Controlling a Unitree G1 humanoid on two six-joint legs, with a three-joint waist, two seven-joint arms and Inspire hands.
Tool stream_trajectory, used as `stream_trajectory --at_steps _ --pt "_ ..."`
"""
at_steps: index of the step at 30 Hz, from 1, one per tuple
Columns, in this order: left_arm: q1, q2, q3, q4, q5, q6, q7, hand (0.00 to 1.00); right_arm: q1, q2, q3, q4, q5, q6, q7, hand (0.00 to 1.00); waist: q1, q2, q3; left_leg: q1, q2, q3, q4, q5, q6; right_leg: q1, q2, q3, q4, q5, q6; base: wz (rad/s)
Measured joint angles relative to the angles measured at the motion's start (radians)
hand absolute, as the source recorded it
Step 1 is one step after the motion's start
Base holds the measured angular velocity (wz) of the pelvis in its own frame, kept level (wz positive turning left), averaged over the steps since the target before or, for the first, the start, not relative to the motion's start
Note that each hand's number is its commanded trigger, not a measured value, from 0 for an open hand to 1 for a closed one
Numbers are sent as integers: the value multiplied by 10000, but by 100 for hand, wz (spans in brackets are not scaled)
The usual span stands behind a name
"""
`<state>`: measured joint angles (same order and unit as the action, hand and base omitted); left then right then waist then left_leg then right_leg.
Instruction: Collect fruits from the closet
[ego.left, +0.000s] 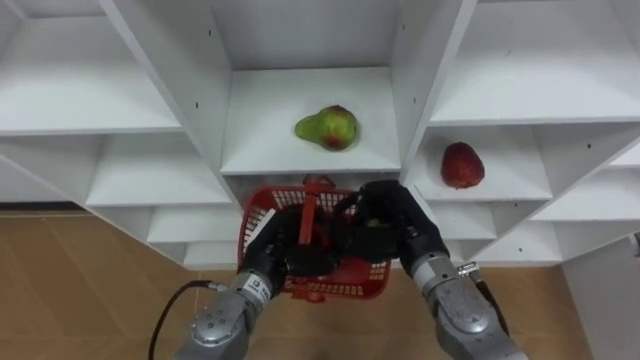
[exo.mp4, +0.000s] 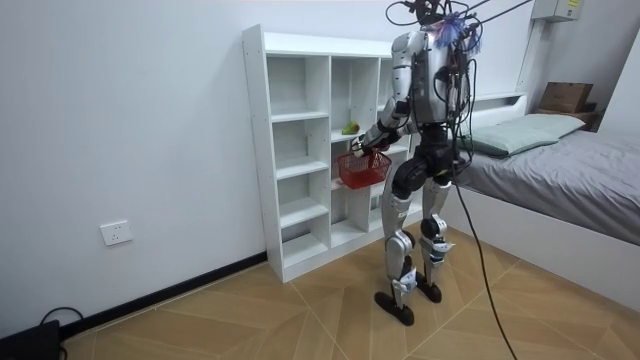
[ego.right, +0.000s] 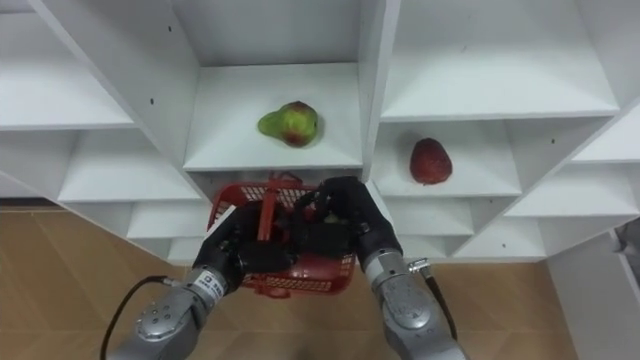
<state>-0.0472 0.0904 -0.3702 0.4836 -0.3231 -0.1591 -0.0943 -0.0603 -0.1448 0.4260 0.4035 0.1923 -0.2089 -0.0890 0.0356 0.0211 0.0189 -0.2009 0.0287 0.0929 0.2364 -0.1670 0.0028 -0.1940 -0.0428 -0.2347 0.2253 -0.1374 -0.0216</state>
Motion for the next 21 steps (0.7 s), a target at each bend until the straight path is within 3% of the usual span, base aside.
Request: stream_trajectory --at_steps 21 --pt "12 12 -44 -205 -3 61 6 100 -213 -1 -15 588 469 -176 -61 0 13 -13 6 -150 -6 43 40 7 12 -202 -54 63 109 -1 1 0"
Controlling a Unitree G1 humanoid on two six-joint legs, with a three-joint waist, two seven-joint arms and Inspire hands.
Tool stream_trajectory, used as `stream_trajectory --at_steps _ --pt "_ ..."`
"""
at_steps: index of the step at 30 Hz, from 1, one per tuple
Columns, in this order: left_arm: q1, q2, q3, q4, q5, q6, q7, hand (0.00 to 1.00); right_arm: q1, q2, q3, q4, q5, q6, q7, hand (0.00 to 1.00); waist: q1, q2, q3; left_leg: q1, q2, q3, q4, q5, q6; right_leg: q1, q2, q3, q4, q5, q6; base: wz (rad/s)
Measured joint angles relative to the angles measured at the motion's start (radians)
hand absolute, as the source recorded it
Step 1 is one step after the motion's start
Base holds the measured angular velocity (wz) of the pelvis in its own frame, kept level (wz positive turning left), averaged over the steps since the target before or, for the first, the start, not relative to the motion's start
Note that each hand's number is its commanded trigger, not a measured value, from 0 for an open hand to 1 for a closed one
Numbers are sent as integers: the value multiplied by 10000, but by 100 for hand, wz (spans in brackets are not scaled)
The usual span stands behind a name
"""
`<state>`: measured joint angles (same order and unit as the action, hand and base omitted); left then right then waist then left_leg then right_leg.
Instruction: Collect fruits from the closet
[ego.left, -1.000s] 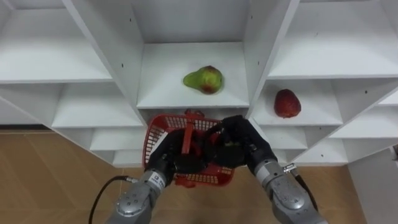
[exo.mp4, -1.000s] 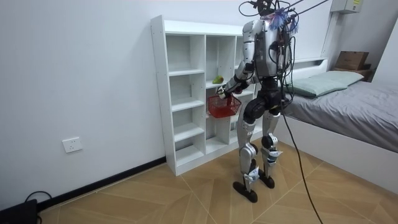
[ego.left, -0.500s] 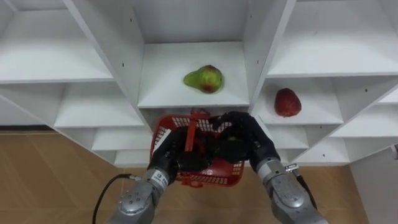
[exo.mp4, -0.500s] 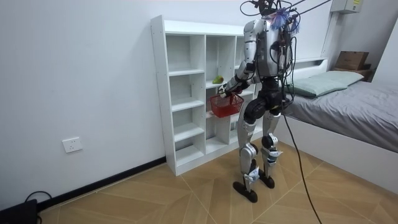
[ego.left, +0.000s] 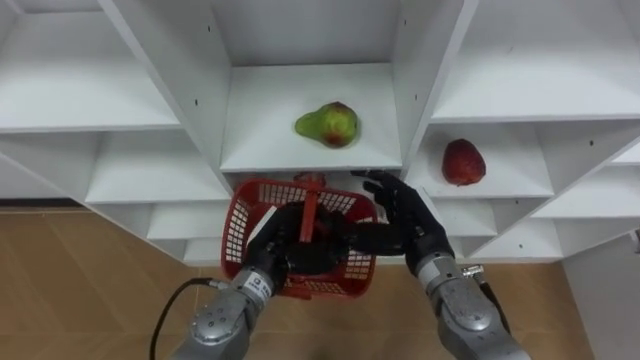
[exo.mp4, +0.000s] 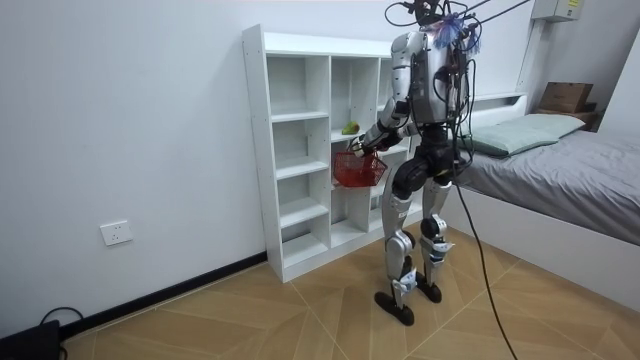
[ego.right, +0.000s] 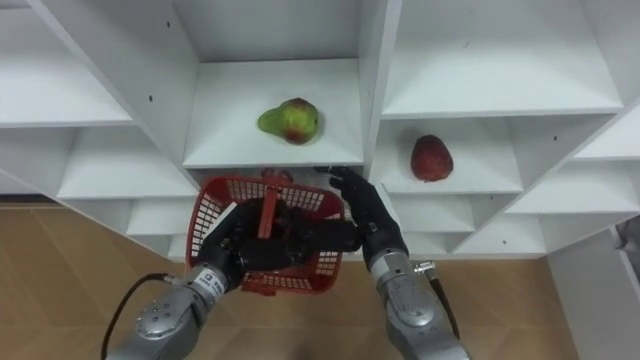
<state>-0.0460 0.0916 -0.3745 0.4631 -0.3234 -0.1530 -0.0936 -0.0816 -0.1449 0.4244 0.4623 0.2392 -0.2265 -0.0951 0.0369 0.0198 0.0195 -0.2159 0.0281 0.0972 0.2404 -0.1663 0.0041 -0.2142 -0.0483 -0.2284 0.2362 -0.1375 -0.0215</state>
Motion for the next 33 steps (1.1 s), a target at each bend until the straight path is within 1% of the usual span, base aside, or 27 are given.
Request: stream_trajectory --at_steps 8,17,20,23,25,29,31,33 --pt "-12 0 69 -32 3 0 22 100 -200 7 -22 231 83 -39 103 0 -28 -10 2 -37 -6 59 8 7 11 -59 3 55 -7 -2 4 -1" --pt "-12 -2 71 -38 4 -2 29 100 -198 9 -7 239 171 -53 82 0 -29 -12 1 -35 -5 50 -7 8 10 -56 23 40 1 -1 3 0" --pt "8 6 64 -38 29 -2 62 100 -187 -10 7 258 114 -58 84 0 -16 -34 14 26 -7 49 -17 8 11 -13 30 64 9 -2 3 0" --pt "23 118 -48 -37 27 -3 145 100 -179 -8 23 255 -19 10 62 0 -9 -59 30 118 -13 51 -51 8 11 59 35 63 5 -2 4 0" --pt "39 143 -55 -37 54 -3 161 100 -174 -20 31 224 -144 16 76 0 -22 -80 39 118 -18 55 -47 8 11 58 32 70 2 -4 7 0" --pt "87 358 -85 65 135 -11 100 100 -159 -54 55 184 -542 93 194 0 -30 -156 68 213 -21 65 -47 9 12 169 44 95 -57 -5 9 0" --pt "133 416 -98 122 126 -14 12 100 -105 -100 59 183 -710 105 214 0 -27 -186 66 318 -18 65 -79 9 11 286 70 131 -151 6 22 0" --pt "183 499 -98 192 135 -19 -30 100 -13 -180 63 87 -1317 114 208 0 -9 -232 66 372 -11 90 -103 9 11 319 83 207 -164 5 23 -4"
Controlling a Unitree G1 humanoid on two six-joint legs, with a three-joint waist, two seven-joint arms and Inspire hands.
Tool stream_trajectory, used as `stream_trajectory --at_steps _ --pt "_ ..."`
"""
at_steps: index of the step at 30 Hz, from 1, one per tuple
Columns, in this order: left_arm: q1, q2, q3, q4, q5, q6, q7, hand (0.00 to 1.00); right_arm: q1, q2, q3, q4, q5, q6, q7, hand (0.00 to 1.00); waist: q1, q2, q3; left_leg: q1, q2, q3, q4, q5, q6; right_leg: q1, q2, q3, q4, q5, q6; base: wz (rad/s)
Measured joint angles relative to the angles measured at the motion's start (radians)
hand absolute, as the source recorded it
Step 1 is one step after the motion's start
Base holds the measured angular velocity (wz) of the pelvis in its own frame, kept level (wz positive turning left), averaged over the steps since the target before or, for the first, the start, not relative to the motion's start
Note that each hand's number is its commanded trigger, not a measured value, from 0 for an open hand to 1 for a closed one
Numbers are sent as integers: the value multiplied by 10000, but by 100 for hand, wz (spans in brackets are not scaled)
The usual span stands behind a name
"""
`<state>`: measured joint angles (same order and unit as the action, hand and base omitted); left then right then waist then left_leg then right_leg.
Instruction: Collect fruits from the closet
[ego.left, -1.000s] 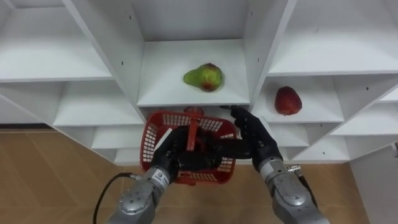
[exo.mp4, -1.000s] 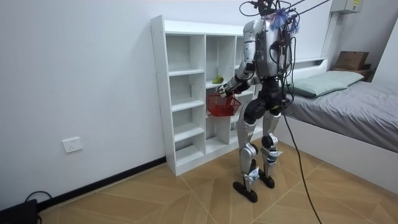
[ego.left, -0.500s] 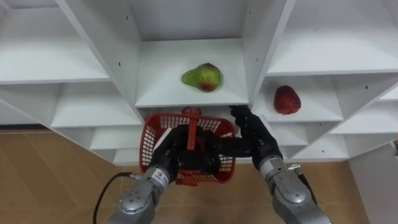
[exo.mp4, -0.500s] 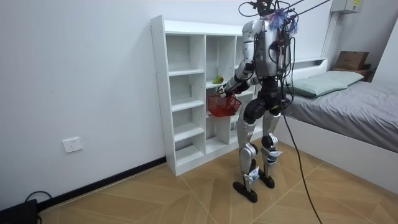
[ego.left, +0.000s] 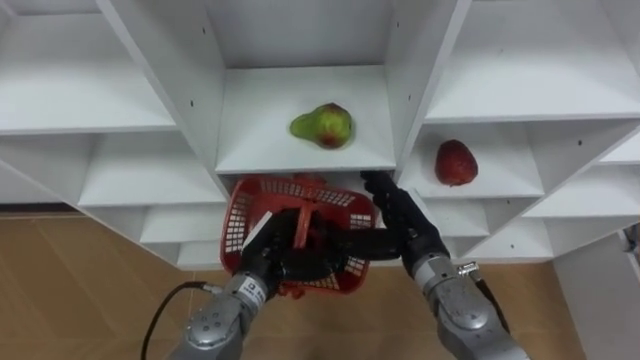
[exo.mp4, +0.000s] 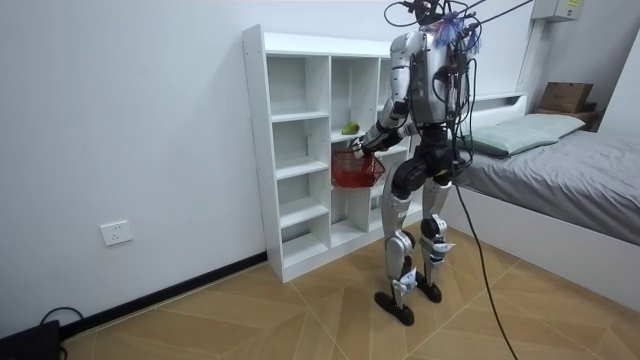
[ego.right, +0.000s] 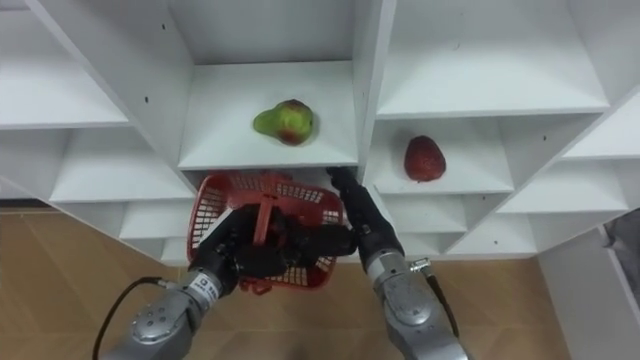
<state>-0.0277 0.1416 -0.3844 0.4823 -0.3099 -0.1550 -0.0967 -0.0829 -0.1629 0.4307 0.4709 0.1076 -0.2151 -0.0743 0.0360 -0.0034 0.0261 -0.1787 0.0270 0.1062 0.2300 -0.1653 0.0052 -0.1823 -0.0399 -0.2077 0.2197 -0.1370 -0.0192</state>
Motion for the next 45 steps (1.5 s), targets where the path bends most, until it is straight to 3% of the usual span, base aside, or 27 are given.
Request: stream_trajectory --at_steps 4,6,10,16,18,19,21,24,33,39,45 --pt "29 156 46 410 4 -5 -25 100 92 -301 244 -507 -1280 165 291 0 10 -135 -15 65 20 58 -12 -1 -2 8 43 102 9 1 -1 -9" --pt "144 333 55 534 355 -4 -16 100 253 -450 419 -935 -1907 373 494 0 12 -242 -65 186 30 54 -47 -2 -3 114 54 102 4 1 -2 0" --pt "351 468 105 707 663 17 2 100 401 -683 500 -1550 -2569 657 904 0 37 -299 -82 424 18 43 -123 -3 -4 308 45 130 5 1 -2 0" --pt "608 620 325 659 757 40 -6 100 1131 -1116 493 -3113 -2976 772 1832 0 239 -451 -158 686 19 32 -165 -7 -10 582 52 96 -15 -9 7 2" --pt "634 818 530 669 902 36 -15 100 1203 -1540 494 -3540 -2978 816 2241 0 308 -637 -234 767 22 10 -175 6 -28 653 70 128 -8 -10 6 2" --pt "648 876 621 677 950 36 -13 100 1244 -1721 491 -3750 -2982 834 2345 0 323 -687 -231 814 23 11 -187 10 -33 695 74 137 -9 -7 2 0" --pt "683 1263 702 742 1082 36 29 100 1319 -2346 491 -4484 -3014 837 2746 0 476 -859 -190 1062 33 43 -294 27 -55 913 106 194 -48 -6 -1 -6" --pt "709 1563 711 801 1091 33 65 100 1423 -2665 488 -4989 -3184 843 3130 0 566 -1041 -203 1161 62 38 -345 29 -66 1045 154 234 -176 23 -19 -1" --pt "833 1570 985 1915 1279 26 54 100 1430 -2909 315 -6332 -3079 826 3849 0 707 -1095 -155 1357 41 48 -607 29 -66 1107 161 312 -220 16 -8 -2" --pt "904 1253 1586 2181 1473 -9 326 100 1430 -2418 -895 -7393 -2922 814 3706 0 576 -1178 -94 1378 39 23 -643 27 -66 1128 150 258 -213 16 -6 0" --pt "1009 989 1747 2508 1751 -41 477 100 1430 -1886 -1382 -7721 -3043 627 3142 0 544 -1178 -88 1369 43 5 -650 25 -68 1132 161 208 -235 17 -7 0"
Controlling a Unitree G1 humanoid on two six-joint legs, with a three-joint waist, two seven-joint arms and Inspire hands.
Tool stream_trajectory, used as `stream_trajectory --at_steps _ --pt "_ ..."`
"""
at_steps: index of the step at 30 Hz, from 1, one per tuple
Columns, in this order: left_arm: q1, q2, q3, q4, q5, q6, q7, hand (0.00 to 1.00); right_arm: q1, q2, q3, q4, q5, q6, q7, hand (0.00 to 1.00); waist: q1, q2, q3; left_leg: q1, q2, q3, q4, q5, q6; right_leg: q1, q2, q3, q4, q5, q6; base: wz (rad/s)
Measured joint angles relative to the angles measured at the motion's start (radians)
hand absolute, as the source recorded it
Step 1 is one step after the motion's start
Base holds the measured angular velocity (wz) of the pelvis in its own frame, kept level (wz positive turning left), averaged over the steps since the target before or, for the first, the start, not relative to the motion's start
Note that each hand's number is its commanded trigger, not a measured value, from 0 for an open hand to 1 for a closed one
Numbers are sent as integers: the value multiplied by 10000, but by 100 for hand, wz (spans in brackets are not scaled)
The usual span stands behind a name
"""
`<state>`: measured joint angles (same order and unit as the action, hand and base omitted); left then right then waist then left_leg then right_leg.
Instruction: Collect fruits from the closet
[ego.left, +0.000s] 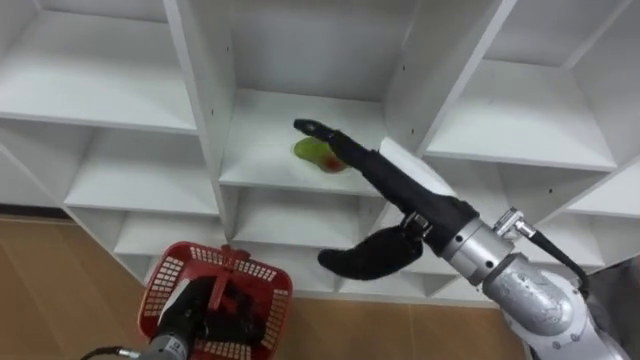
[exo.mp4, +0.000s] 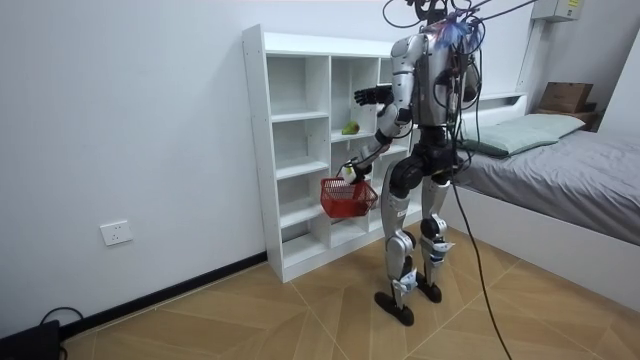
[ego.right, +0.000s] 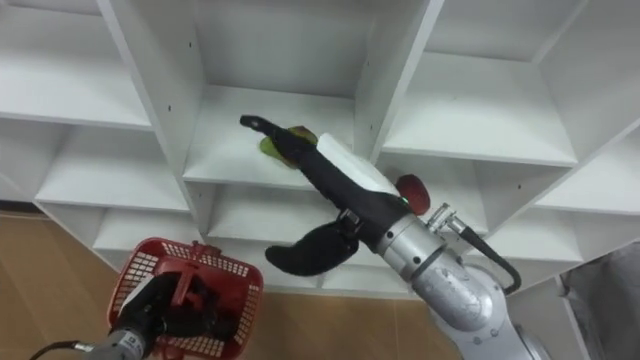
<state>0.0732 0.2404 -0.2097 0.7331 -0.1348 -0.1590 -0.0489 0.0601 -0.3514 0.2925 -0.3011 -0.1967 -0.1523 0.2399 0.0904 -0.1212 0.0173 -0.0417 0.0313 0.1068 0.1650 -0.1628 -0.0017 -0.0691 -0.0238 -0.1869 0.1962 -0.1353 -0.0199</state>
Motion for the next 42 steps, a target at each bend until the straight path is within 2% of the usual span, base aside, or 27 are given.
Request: stream_trajectory --at_steps 6,11,17,19,21,26,29,30,37,39,42 --pt "62 -96 100 8 98 -2 11 100 -2 81 -11 -1 -12 -23 -439 0 -1 31 -6 -2 9 -52 3 -8 -13 82 16 -53 -91 2 -2 2" --pt "63 -344 116 159 90 -1 -8 100 -128 134 -8 -1 -46 -25 -900 0 93 20 -13 92 17 -45 -16 -9 -17 176 16 -70 -105 2 -2 2" --pt "-43 -350 344 111 132 2 16 100 -618 99 -4 33 72 -23 -1407 0 247 -45 -24 208 33 -62 2 -16 -27 304 19 -150 -107 2 -3 1" --pt "-109 -354 457 111 125 2 34 100 -932 101 1 170 224 -71 -1661 0 273 -143 -23 258 33 -87 10 -15 -30 369 22 -177 -108 2 -3 4" --pt "-254 -338 505 111 131 1 157 100 -1243 100 7 403 265 -103 -1908 0 312 -349 -7 281 36 -129 37 -14 -35 439 21 -253 -111 2 -3 7" --pt "-337 -338 483 109 120 0 371 100 -1418 100 9 672 322 -119 -2101 0 476 -698 -19 297 28 -304 60 -18 -43 538 3 -433 -116 2 -3 9" --pt "-341 -285 494 103 189 0 377 100 -1638 100 10 778 332 -144 -2373 0 512 -800 19 233 18 -457 72 -18 -44 578 -18 -633 -121 2 -2 13" --pt "-340 -263 519 98 271 1 367 100 -1762 101 8 950 316 -264 -2451 0 533 -833 25 184 12 -537 85 -17 -45 578 -17 -665 -126 2 -2 16" --pt "-330 -259 812 -70 680 22 152 100 -2302 107 11 1999 394 -341 -2702 0 687 -907 33 152 -15 -708 110 -13 -48 612 -39 -822 -132 -1 3 9" --pt "-354 -225 879 -121 680 76 168 100 -2643 63 12 2991 410 -226 -2750 0 756 -984 40 137 -21 -707 109 -13 -47 613 -47 -870 -133 -1 3 2" --pt "-354 -187 876 -161 684 226 181 100 -2703 27 14 3429 406 15 -2760 0 790 -1085 55 95 -24 -803 119 -13 -47 601 -46 -900 -141 -2 4 6"
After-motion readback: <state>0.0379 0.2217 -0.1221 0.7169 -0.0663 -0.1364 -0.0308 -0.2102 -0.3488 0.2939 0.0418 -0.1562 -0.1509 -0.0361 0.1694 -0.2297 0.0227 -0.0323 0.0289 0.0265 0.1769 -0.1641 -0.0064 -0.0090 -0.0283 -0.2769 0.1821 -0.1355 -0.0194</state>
